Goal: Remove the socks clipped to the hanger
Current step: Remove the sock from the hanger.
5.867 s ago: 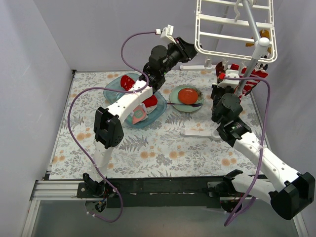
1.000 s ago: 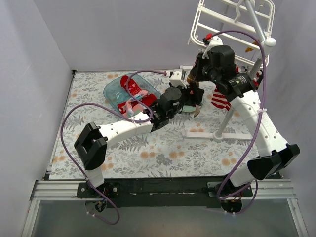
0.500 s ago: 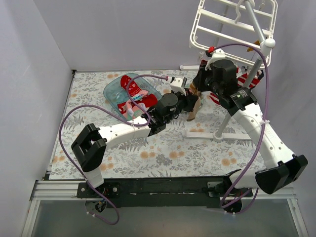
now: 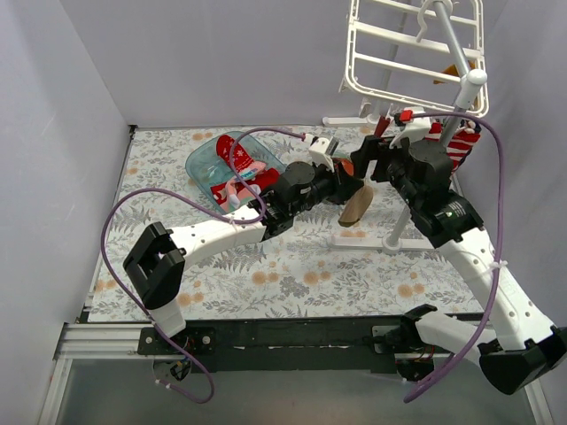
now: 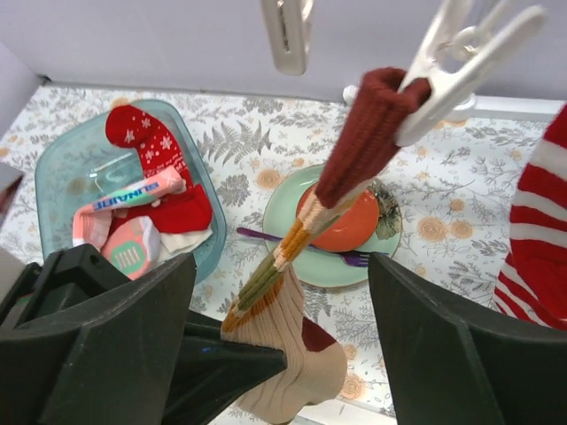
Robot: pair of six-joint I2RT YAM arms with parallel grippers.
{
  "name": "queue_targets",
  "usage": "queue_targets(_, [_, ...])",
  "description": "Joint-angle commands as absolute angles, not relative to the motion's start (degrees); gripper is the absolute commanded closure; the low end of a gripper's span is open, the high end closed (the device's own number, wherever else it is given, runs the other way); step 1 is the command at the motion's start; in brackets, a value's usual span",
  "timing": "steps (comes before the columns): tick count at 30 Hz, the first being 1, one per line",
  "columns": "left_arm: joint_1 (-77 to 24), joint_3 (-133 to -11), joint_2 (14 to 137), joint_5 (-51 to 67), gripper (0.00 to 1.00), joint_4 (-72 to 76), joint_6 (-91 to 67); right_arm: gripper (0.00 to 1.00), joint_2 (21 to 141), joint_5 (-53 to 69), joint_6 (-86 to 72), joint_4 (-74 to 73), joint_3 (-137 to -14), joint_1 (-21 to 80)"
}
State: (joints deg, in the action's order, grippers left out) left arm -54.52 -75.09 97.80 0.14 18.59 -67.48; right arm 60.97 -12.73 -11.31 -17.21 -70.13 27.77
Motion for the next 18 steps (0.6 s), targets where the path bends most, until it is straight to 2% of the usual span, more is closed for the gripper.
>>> queue_targets(1, [-53.7,-77.9,94.9,4.6,1.0,16.8,-69.5,0.12,56.4,-17.0,-11.8,-11.9,-69.9,27.7])
queue_targets(8, [-53.7,-78.6,95.2,4.7,1.0,16.0,-69.7,0.13,57.2,-26.4,-14.8,-15.9,-76.9,27.7])
queue_targets(18, [-53.6,-80.7,96.1,4.7,1.0,13.8,-70.0,0.14,64.9,-30.4,-15.6,-23.0,-90.4,27.4])
